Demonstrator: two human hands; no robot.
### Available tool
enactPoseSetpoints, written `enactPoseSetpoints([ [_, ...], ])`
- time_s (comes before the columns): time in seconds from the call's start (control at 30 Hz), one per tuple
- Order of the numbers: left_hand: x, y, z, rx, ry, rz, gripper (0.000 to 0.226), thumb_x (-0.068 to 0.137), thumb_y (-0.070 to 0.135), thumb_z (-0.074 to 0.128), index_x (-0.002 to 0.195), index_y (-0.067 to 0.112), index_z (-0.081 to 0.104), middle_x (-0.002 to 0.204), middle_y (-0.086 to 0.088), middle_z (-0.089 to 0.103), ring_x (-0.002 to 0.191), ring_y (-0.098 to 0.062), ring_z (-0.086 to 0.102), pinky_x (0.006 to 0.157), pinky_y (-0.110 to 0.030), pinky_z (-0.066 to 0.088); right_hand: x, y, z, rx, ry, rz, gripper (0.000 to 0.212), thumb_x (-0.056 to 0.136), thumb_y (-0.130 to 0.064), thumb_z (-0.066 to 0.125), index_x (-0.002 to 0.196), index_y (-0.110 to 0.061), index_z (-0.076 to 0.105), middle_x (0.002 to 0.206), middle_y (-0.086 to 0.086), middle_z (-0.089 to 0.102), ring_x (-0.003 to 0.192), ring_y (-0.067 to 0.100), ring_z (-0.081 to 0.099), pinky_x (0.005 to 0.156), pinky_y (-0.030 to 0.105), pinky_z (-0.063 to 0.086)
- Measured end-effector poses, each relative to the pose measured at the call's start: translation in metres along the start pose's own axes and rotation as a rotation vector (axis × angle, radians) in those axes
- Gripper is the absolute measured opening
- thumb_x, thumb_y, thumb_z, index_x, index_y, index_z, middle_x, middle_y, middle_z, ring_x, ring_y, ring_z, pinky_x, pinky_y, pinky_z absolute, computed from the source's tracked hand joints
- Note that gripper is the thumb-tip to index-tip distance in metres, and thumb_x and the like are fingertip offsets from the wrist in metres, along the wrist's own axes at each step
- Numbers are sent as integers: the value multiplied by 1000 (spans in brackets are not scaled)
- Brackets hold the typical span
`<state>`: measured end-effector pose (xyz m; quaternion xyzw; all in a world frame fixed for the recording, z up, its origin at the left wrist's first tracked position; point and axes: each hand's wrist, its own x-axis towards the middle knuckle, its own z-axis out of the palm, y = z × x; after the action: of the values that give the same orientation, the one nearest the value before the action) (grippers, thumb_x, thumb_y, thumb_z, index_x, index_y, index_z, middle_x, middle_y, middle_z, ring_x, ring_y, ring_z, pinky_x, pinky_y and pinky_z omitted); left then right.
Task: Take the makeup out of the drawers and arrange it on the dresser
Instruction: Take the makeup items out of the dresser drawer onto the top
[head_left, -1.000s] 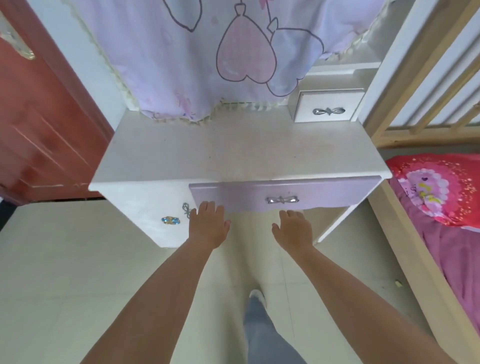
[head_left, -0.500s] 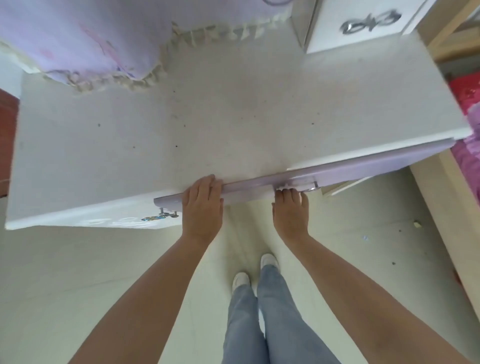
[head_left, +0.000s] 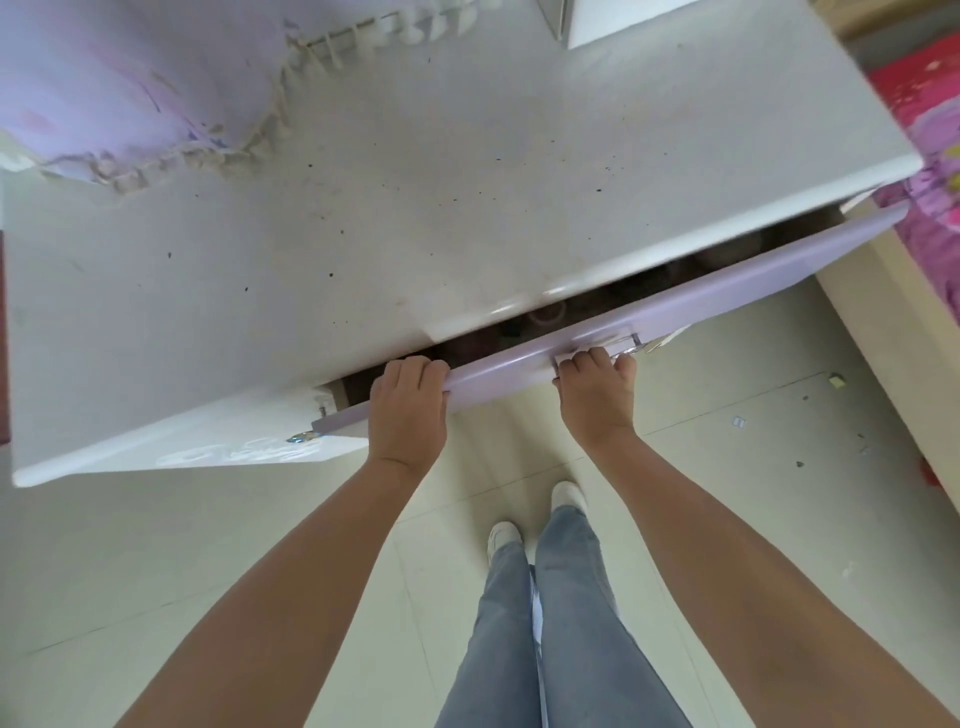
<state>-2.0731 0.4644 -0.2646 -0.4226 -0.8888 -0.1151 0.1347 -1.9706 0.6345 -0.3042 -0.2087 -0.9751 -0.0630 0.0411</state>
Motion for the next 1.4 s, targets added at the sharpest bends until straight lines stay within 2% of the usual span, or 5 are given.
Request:
enactPoseSetpoints([
  [0.17, -26, 24, -15, -45, -105, -18, 27, 59, 2, 80, 78, 3, 62, 70, -12, 65, 60, -28, 61, 54, -27, 51, -36, 6, 3, 26, 115, 11, 31, 38, -18, 87, 61, -15, 67, 54, -3, 61, 59, 18, 59, 70, 32, 29],
  [0.47, -42, 35, -20, 16, -178, -28, 32, 48, -5, 83, 73, 4, 63, 65, -11, 63, 54, -27, 59, 49, -26, 48, -65, 33, -24, 328, 382, -51, 46, 54, -11, 79, 93, -12, 54, 90, 12, 67, 92, 21, 46, 80, 35, 35],
  [0.57, -48, 39, -14, 31, -145, -39, 38, 49, -8, 78, 79, 6, 59, 64, -10, 63, 53, -27, 58, 49, -23, 47, -39, 51, -25, 190, 269, -131, 43, 48, -23, 84, 82, -13, 60, 80, 6, 67, 82, 22, 60, 87, 41, 40],
  [0.7, -58, 42, -2, 46, -79, -29, 41, 50, -7, 74, 82, 8, 53, 65, -8, 63, 54, -26, 57, 51, -22, 47, -17, 63, -22, 151, 72, -370, 40, 34, -21, 89, 52, -14, 55, 50, 0, 55, 47, 19, 55, 48, 22, 45],
  [1.4, -100, 58, 14, 78, -36, -72, 27, 63, 3, 51, 88, 13, 44, 69, -6, 63, 72, -19, 36, 64, -26, 28, -53, 68, -11, 190, -38, -421, 34, 44, -16, 86, 55, -12, 54, 53, 2, 54, 48, 20, 53, 46, 24, 39],
])
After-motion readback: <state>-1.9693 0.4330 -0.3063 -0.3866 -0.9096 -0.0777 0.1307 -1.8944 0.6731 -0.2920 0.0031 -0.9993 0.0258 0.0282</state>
